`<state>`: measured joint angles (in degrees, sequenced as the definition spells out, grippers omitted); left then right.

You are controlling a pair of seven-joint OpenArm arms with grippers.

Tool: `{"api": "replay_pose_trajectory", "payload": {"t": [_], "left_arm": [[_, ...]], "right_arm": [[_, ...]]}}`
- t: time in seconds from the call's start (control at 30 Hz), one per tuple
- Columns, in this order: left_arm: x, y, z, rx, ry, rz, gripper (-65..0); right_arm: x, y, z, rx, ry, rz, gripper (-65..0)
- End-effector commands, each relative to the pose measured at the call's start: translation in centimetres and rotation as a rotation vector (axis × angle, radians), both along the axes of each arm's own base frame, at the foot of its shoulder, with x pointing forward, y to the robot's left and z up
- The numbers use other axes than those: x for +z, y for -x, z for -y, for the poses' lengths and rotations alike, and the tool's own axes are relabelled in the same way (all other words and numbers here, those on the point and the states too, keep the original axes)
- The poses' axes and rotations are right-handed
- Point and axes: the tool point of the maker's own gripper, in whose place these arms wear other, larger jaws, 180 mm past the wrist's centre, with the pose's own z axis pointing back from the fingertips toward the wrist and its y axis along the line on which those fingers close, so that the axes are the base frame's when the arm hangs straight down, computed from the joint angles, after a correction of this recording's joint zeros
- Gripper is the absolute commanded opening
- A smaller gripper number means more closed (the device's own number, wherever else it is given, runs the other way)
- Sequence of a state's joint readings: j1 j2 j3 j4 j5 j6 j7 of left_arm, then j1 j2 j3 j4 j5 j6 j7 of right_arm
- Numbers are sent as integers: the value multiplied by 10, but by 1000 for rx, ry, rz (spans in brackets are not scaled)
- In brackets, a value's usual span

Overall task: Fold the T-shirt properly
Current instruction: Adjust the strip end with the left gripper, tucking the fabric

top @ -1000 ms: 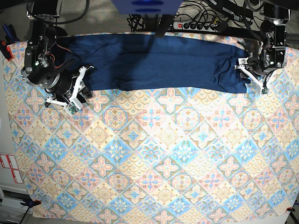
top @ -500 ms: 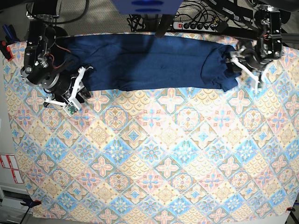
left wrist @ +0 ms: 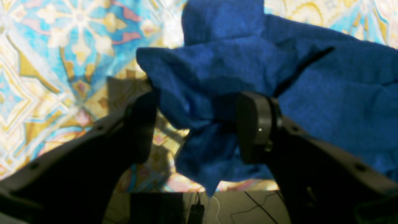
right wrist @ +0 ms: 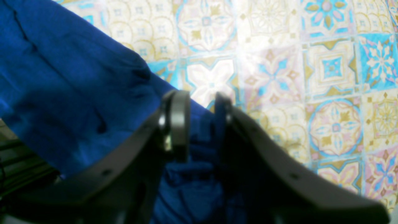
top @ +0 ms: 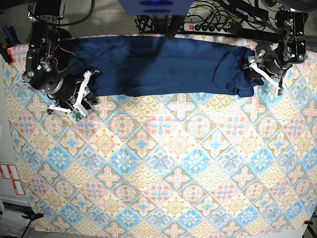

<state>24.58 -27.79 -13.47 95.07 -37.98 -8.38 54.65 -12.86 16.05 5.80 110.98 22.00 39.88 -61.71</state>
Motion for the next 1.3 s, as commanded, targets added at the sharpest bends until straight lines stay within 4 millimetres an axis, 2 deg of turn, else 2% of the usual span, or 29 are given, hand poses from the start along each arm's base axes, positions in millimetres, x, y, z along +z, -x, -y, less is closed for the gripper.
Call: {"api": "replay_pose_trajectory", "payload": {"t": [0.0,0.07,0.17,0.3,0.37,0.5,0.7,0.77,0.9,1.0,1.07,1.17,1.27], "left_arm": [[4,-5,-9,4,-17,15,-250],[-2,-6,-13,21,-14,2,-250],[-14,-5,-3,0,2,-28,-250],[-16,-6,2,-11,7,-29,-250],[-24,-9,13,-18,32,-41,-250],[-50,-2,23,1,69,-110,-250],[-62,2,58,-75,104,-115,-260],[-64,4,68,-94,118,-120,-311],[-65,6,77,-129,136,-116,-542],[-59,5,86,-222,171,-86,-569],[-55,0,77,-205,165,-67,-584],[-45,-11,46,-115,138,-22,-650],[-37,-18,21,-55,107,10,-650]], "right_arm": [[11,-7,-1,7,-14,42,-515],[11,-7,-1,7,-14,42,-515],[11,-7,-1,7,-16,42,-515],[11,-7,-1,7,-16,42,-515],[11,-7,-1,7,-16,42,-515],[11,-7,-1,7,-16,41,-515],[11,-6,0,7,-12,41,-515],[11,-6,0,7,-12,41,-515],[11,-6,0,7,-12,41,-515],[11,-6,0,7,-12,41,-515],[11,-6,0,7,-12,41,-515],[11,-7,0,7,-12,43,-515],[12,-7,0,7,-12,44,-515]]}}
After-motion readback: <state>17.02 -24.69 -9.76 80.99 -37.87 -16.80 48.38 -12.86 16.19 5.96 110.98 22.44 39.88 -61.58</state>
